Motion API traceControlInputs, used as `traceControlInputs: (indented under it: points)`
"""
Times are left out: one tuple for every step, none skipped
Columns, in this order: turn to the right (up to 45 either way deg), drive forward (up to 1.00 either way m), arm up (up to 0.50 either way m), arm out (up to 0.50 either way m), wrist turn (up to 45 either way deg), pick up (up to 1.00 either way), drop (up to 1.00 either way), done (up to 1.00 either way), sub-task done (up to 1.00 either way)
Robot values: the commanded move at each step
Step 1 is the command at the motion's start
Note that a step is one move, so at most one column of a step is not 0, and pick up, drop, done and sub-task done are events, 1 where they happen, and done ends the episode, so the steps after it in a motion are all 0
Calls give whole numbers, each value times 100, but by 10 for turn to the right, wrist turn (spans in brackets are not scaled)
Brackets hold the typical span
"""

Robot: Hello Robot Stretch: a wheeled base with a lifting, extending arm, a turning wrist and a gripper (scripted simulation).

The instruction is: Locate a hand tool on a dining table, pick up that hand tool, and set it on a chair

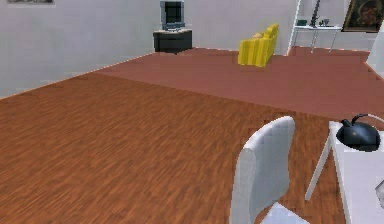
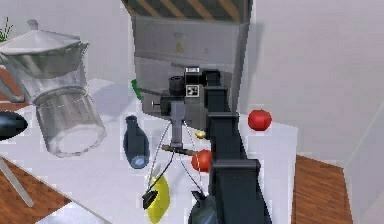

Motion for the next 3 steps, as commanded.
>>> traceControlInputs:
  points:
    - [0,0,0,0,450,0,0,0,0]
    - [0,0,0,0,450,0,0,0,0]
    - [0,0,0,0,450,0,0,0,0]
